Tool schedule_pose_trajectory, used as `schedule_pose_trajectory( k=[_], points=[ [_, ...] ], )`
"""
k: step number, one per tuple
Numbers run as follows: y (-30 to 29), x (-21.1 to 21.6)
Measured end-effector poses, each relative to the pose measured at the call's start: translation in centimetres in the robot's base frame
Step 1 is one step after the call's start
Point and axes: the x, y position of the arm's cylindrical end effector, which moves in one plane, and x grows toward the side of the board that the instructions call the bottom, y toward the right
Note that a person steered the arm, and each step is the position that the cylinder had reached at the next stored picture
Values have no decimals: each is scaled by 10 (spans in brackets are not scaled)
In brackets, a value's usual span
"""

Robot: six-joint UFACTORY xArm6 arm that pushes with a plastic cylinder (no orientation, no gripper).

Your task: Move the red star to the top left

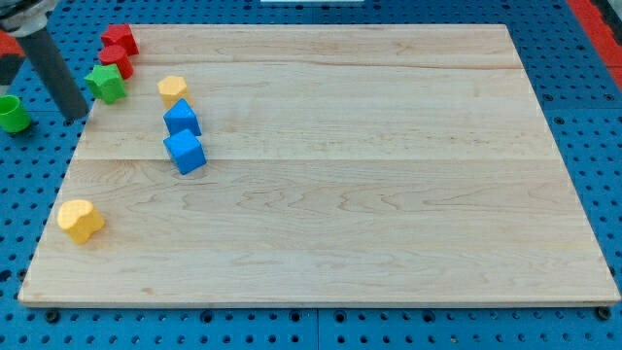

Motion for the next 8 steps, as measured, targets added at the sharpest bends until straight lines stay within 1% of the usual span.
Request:
schedule_pose_trajectory(
  k=[1, 2, 3, 4, 6, 7, 8],
  points=[
    [11, -48],
    [43, -73],
    [34, -71],
    [-7, -60],
    [-10, -66],
    [4, -135],
    [-6, -164]
  ],
)
